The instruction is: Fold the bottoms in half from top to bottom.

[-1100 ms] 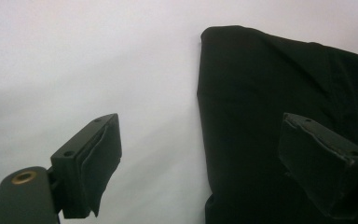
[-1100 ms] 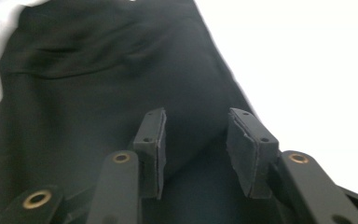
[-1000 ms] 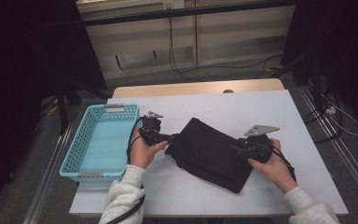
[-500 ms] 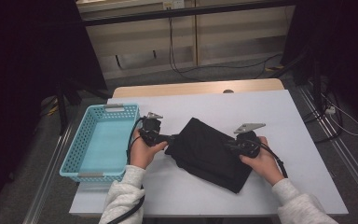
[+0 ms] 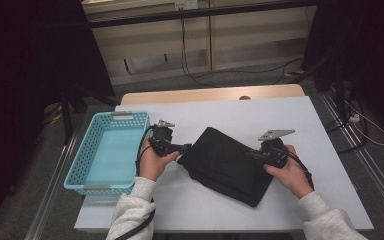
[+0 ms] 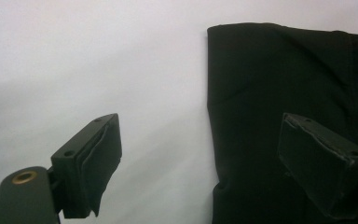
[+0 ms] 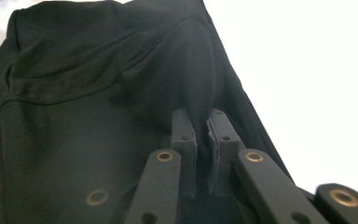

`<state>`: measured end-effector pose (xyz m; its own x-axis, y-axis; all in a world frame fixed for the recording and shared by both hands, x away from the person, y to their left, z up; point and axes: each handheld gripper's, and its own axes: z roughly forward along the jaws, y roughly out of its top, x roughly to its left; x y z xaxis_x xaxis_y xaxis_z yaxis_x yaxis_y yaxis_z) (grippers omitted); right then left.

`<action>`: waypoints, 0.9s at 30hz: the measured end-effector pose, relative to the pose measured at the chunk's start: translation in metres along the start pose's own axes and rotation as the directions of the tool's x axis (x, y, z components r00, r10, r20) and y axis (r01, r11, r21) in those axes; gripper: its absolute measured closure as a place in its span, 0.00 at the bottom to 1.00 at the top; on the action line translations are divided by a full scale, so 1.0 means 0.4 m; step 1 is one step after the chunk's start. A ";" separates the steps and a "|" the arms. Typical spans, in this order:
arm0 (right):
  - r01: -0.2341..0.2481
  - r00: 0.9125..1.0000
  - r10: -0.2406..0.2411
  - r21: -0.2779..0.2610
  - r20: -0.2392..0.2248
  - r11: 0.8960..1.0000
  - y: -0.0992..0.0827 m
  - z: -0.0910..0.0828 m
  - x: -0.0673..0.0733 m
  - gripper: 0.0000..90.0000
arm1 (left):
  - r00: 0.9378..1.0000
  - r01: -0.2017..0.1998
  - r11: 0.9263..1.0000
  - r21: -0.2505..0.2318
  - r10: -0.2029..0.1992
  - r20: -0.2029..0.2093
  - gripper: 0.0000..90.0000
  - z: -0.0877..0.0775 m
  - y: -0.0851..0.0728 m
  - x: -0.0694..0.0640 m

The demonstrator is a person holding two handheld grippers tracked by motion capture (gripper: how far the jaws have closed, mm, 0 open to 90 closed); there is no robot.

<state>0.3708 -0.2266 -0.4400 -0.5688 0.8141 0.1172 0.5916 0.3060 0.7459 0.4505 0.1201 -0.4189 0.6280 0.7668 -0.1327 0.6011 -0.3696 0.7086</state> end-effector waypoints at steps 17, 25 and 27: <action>-0.044 0.999 0.044 -0.020 -0.005 0.999 -0.025 -0.068 -0.013 0.92 | 1.000 -0.001 1.000 -0.009 0.001 0.002 0.15 -0.001 0.004 -0.005; -0.047 0.999 0.047 -0.021 0.003 0.999 -0.035 -0.083 -0.015 0.92 | 1.000 -0.009 1.000 -0.005 0.009 0.005 0.15 0.000 0.001 -0.009; -0.051 0.999 0.051 -0.028 0.006 0.998 -0.037 -0.090 -0.017 0.92 | 1.000 -0.008 1.000 -0.005 0.008 0.005 0.15 0.001 0.000 -0.010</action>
<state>0.3452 -0.2544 -0.4283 -0.5341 0.8318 0.1509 0.6035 0.2502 0.7571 0.4481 0.1168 -0.4184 0.6351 0.7614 -0.1302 0.5934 -0.3730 0.7132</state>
